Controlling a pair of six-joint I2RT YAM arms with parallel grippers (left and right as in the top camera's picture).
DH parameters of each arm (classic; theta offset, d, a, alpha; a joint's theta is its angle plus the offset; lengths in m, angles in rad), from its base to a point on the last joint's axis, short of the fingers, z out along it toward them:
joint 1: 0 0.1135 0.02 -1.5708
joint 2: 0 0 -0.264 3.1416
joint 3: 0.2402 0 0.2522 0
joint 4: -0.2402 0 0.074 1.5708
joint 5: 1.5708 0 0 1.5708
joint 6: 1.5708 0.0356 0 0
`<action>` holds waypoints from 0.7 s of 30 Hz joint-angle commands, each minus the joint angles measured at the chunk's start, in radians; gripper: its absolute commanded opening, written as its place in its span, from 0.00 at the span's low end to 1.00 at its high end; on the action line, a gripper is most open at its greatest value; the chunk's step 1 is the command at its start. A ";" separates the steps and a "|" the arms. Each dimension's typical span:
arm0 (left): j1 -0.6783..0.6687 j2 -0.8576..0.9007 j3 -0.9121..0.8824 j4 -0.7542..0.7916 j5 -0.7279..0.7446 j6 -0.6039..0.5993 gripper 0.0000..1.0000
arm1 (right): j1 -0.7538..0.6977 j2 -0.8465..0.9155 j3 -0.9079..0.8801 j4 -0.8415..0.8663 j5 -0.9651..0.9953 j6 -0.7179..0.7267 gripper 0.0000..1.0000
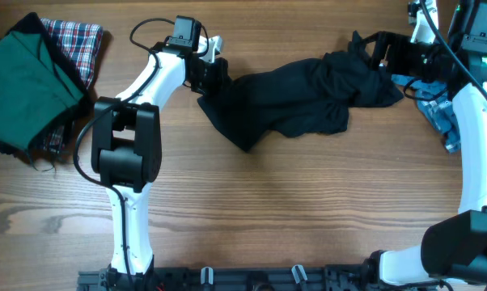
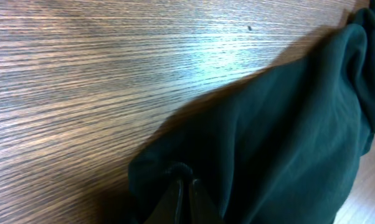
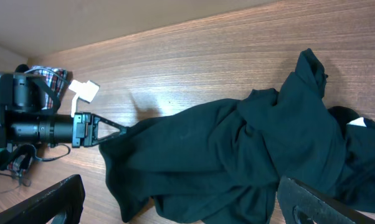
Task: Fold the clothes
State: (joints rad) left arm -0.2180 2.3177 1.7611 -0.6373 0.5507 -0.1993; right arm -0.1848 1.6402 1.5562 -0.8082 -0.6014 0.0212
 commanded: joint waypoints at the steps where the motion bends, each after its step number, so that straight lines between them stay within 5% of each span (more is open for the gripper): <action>1: 0.018 -0.019 0.044 -0.008 -0.045 0.005 0.04 | 0.002 0.006 0.004 0.000 0.002 -0.021 1.00; 17: 0.142 -0.154 0.326 -0.079 -0.238 0.066 0.04 | 0.003 0.006 0.004 0.000 0.002 -0.021 0.99; 18: 0.142 -0.154 0.326 -0.088 -0.238 0.066 0.10 | 0.003 0.006 0.004 0.000 0.002 -0.021 0.99; 20: 0.142 -0.154 0.326 -0.108 -0.238 0.066 0.40 | 0.003 0.006 0.004 0.000 0.002 -0.033 0.99; 21: 0.142 -0.154 0.326 -0.126 -0.238 0.066 0.64 | 0.003 0.006 0.004 0.000 0.006 -0.051 0.99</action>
State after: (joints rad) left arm -0.0738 2.1792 2.0735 -0.7364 0.3328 -0.1505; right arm -0.1848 1.6402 1.5562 -0.8078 -0.6014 0.0177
